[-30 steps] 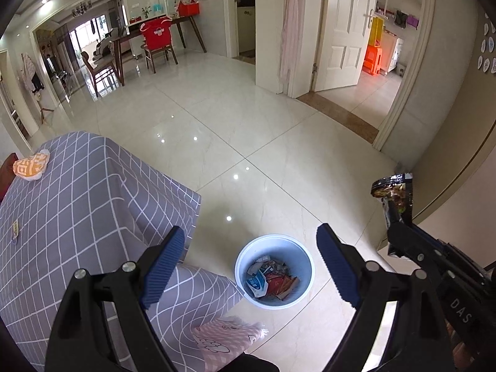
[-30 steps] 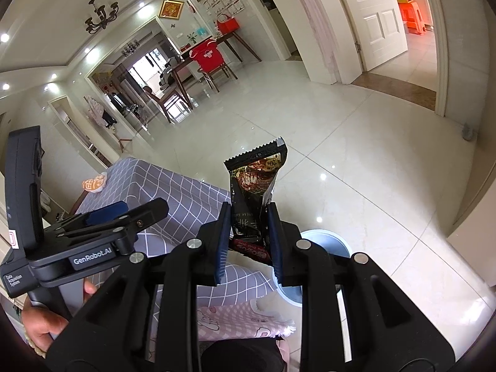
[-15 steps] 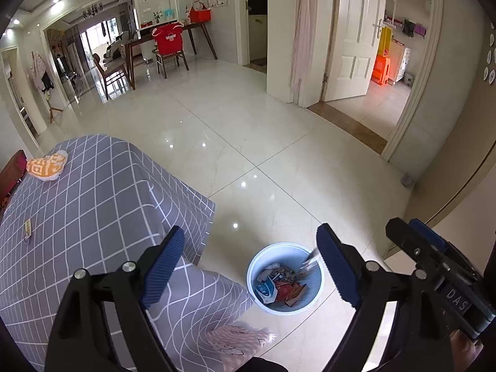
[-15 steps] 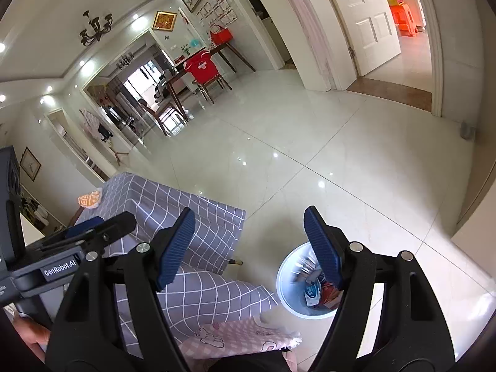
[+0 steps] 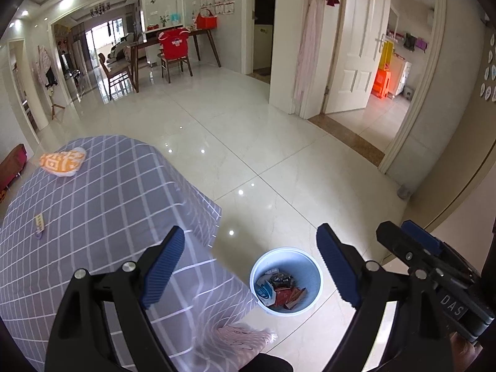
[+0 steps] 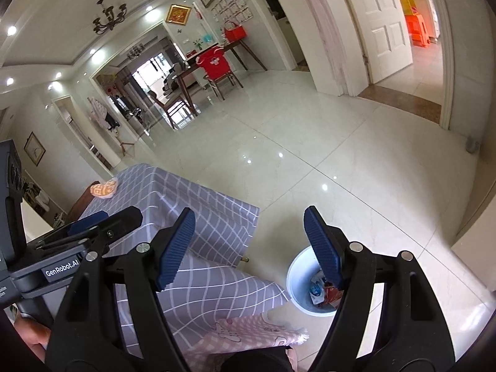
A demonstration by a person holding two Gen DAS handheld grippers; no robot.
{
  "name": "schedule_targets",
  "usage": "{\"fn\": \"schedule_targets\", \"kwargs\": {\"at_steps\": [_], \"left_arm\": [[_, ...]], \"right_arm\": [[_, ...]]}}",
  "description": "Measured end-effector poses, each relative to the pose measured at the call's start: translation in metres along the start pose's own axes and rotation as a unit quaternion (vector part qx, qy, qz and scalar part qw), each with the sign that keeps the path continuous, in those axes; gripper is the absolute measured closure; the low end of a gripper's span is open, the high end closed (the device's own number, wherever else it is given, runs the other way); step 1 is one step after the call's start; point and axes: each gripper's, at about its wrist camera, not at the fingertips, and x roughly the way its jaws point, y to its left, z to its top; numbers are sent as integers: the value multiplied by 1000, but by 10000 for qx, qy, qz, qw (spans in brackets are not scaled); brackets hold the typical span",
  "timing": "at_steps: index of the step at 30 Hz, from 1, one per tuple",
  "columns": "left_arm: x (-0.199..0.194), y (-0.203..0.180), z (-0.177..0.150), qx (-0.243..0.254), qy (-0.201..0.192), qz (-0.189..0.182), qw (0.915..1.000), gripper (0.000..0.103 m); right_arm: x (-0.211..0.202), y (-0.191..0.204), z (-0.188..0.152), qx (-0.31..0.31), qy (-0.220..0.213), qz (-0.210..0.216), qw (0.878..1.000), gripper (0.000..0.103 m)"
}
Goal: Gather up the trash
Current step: 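Return to the table and grasp the small yellow stick with left tool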
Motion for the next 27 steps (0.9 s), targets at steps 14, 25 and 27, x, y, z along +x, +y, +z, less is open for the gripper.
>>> {"fn": "schedule_targets", "kwargs": {"at_steps": [14,25,27], "left_arm": [[-57,135,-24,-707,-261,457,9961,18],[-19,291,-36,-1714,203,879,9811,18],[-6,311,-37,-1829,300,897,9786,18]], "right_arm": [[17,154,-15,-1209,228,571,9908,30],[110,267,-32,-2095,857,996,9689,30],[132,279,-34,-2127,994,1088,9659,30]]}}
